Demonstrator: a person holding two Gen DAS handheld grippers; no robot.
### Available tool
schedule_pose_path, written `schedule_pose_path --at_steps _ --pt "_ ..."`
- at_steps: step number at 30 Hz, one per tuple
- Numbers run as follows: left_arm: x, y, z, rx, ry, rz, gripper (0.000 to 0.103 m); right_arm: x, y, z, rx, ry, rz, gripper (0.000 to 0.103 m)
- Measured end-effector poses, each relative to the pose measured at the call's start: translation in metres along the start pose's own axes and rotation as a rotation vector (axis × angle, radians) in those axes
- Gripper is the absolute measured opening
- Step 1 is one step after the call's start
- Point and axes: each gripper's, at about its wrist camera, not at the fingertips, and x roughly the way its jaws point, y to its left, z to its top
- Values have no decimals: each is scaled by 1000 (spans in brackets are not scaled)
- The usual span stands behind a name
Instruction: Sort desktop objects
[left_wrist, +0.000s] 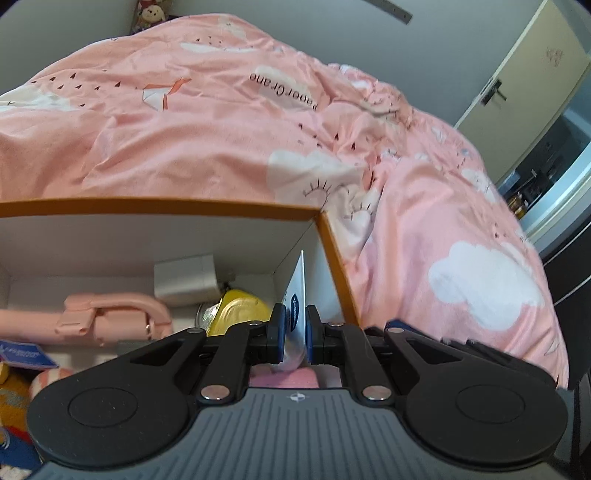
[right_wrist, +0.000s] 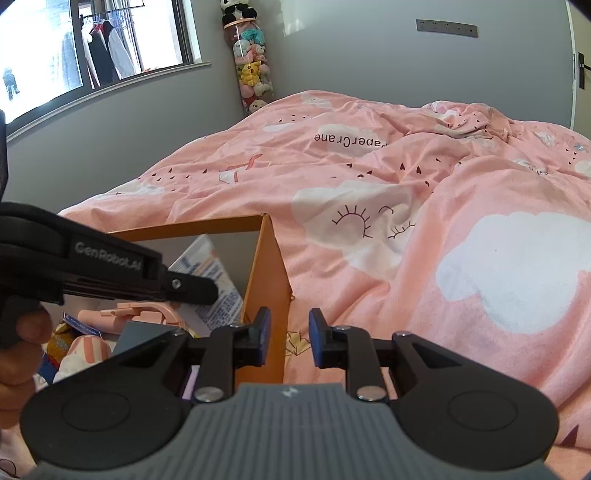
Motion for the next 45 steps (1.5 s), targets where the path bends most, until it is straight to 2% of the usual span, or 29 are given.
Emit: schedule_pose_path --at_steps 5,8,15,20,22,24,26,32,43,45 --pt "-3 -6 0 58 46 33 12 2 0 -1 -1 6 -1 24" --pt "-5 -5 -4 69 71 29 12 1 0 -2 -3 5 -6 24" --pt "-3 -2 -11 33 25 5 12 1 2 -2 -16 7 -4 24" --pt "-9 -6 -30 53 -42 30 12 1 0 -2 -5 5 -8 24" --pt "-10 -13 -39 107 -67 60 12 1 0 -3 -3 8 -10 24" --pt "1 -18 -49 145 0 65 11 2 1 -3 -9 10 -8 24" --pt "9 -15 -54 129 -10 45 11 2 3 -3 -16 10 -5 24" --pt "13 2 -25 27 34 -12 11 1 -1 -4 1 8 -12 24" --pt "21 8 13 36 34 -13 11 4 2 -4 -7 18 -8 24" --pt "25 6 20 38 40 -28 14 5 3 -4 -7 20 -9 24"
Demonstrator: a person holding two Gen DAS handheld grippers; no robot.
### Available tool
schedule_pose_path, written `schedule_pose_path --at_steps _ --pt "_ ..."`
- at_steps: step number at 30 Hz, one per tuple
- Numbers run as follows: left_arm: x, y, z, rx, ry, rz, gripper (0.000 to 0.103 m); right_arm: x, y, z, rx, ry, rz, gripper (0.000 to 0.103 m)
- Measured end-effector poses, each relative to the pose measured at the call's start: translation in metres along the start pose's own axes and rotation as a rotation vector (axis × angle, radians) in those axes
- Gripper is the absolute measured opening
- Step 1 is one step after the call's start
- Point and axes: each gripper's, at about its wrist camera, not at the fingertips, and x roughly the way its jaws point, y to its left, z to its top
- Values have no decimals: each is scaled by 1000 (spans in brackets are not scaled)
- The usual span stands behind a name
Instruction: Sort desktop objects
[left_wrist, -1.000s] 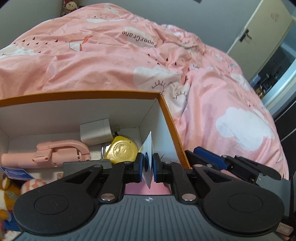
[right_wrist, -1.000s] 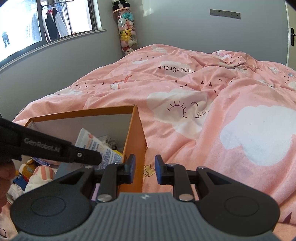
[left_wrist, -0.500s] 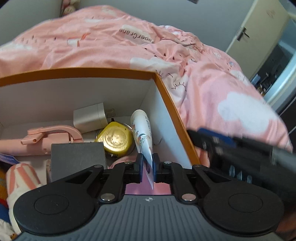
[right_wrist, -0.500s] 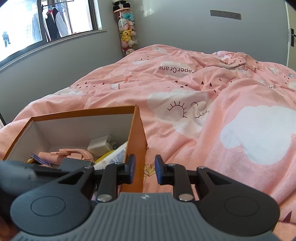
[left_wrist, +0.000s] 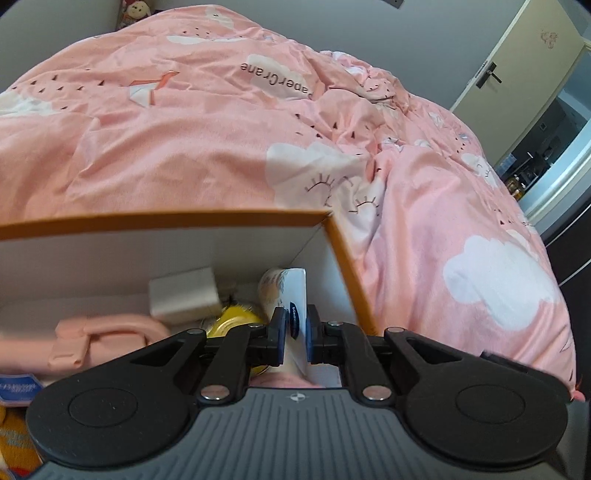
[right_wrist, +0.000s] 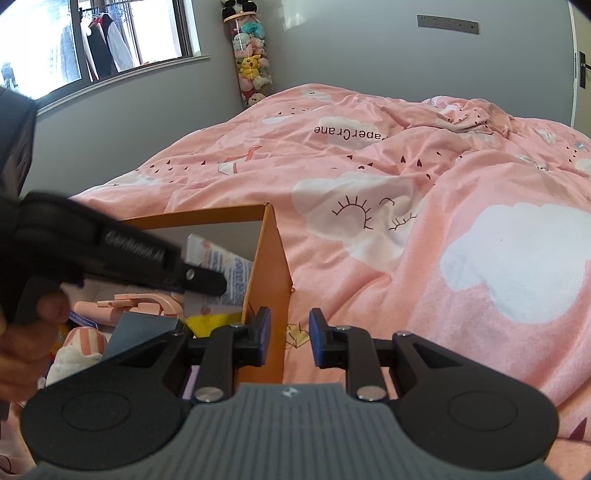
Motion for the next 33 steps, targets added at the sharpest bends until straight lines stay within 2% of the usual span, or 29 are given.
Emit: schedule_pose_path --at_steps 3,6,13,16,21,23,27,29,33 --pt "4 -7 5 22 6 -8 16 0 1 0 -3 3 -3 24" --pt "10 -18 -1 90 62 18 18 -1 1 -1 0 2 -3 24" --pt "22 -2 -18 14 168 -41 18 -4 -1 -1 9 -3 -5 24" --pt "13 -2 -23 23 131 -47 19 -5 -1 0 6 -9 -7 24" --pt "-20 1 -29 9 -27 -77 19 -9 0 0 6 -19 -15 24" --pt "-24 3 -26 -4 -53 -62 19 -10 0 1 3 -19 -15 24" --pt "-14 11 -24 -46 -23 -27 17 -15 5 0 -25 -31 -21 24" --pt "-5 12 -28 -40 24 -9 16 -18 8 1 -37 -39 -27 24" --pt "-1 12 -38 -47 63 -31 16 -22 10 0 -44 -43 -32 24"
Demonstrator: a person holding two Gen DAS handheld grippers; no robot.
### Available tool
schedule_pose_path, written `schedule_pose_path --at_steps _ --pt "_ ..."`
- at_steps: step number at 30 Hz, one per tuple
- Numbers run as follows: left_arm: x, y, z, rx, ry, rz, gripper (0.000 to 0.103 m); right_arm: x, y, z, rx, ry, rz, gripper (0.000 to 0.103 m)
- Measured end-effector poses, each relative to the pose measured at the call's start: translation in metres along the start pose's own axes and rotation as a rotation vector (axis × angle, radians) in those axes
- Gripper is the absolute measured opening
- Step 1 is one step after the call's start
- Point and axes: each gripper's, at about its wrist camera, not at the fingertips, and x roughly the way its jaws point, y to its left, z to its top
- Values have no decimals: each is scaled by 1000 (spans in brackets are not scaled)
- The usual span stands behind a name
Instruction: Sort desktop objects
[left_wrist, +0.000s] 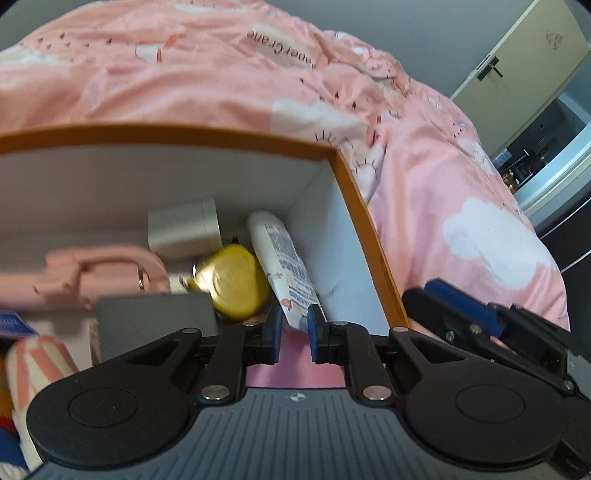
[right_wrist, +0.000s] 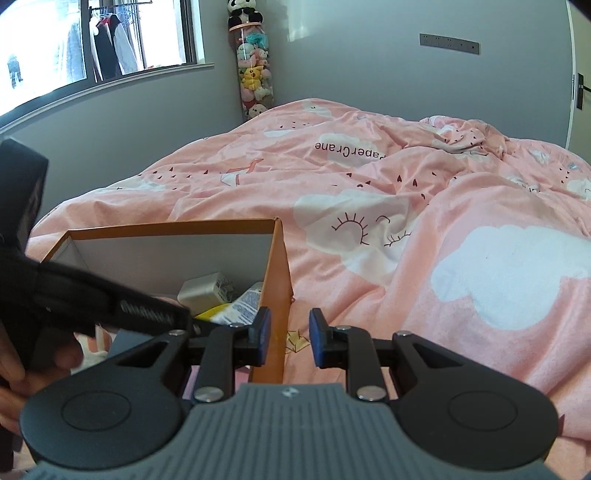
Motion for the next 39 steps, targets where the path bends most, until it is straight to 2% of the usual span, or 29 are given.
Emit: schedule_pose_path --at_steps 6,13,18,20,23,25,26,28,31,32,34,36,39 --pt "-31 -8 -7 57 -67 32 17 -11 7 1 -16 -6 -3 24" --pt "-89 -26 -21 175 -173 155 23 -34 25 7 -33 -25 -11 24" --pt "-144 -31 -29 276 -231 215 28 -58 42 10 -3 -43 -3 25" --pt "-167 -29 -31 317 -249 265 32 -68 49 10 5 -56 6 25" --pt "-198 -22 -33 354 -277 392 39 -78 61 8 14 -70 17 29" --pt "-212 -15 -36 365 -300 485 49 -81 67 4 25 -70 33 34" --pt "-214 -12 -38 362 -309 521 55 -80 70 2 29 -66 41 34" --pt "-213 -5 -46 346 -336 545 55 -77 75 -3 33 -52 50 34" --pt "-200 -1 -59 295 -361 512 57 -73 79 -14 36 -24 55 36" --pt "-194 -1 -64 290 -377 508 61 -71 80 -17 30 -16 52 36" --pt "-181 -7 -73 299 -414 515 66 -69 82 -24 6 -6 41 39" --pt "-169 -9 -83 311 -441 517 73 -67 84 -31 -25 -1 38 47" --pt "-152 -7 -95 302 -448 506 74 -63 84 -39 -36 16 54 49"
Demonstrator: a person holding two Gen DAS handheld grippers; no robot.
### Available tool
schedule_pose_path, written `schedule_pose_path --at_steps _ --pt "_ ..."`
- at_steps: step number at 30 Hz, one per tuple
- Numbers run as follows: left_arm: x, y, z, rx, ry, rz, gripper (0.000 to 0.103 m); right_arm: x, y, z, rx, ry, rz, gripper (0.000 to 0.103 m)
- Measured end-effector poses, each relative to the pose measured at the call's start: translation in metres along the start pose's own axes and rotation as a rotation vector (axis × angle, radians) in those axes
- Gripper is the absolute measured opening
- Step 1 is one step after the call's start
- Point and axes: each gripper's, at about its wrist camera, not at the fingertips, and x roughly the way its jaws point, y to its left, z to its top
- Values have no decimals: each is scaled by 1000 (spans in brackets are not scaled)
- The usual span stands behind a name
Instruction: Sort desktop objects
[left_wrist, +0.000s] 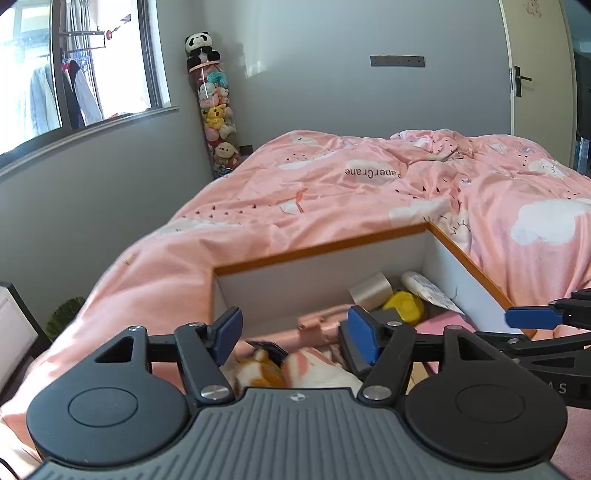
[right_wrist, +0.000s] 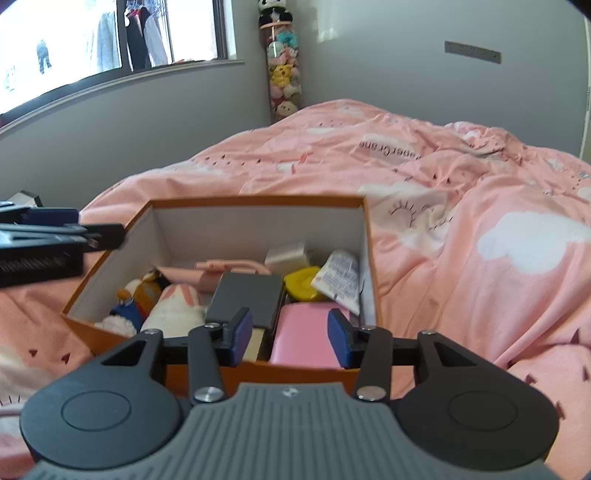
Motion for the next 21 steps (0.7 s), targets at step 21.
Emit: schedule_pose_path --at_steps 21 --pt "40 0 -52 -146 144 2 89 22 9 -25 -12 -22 13 63"
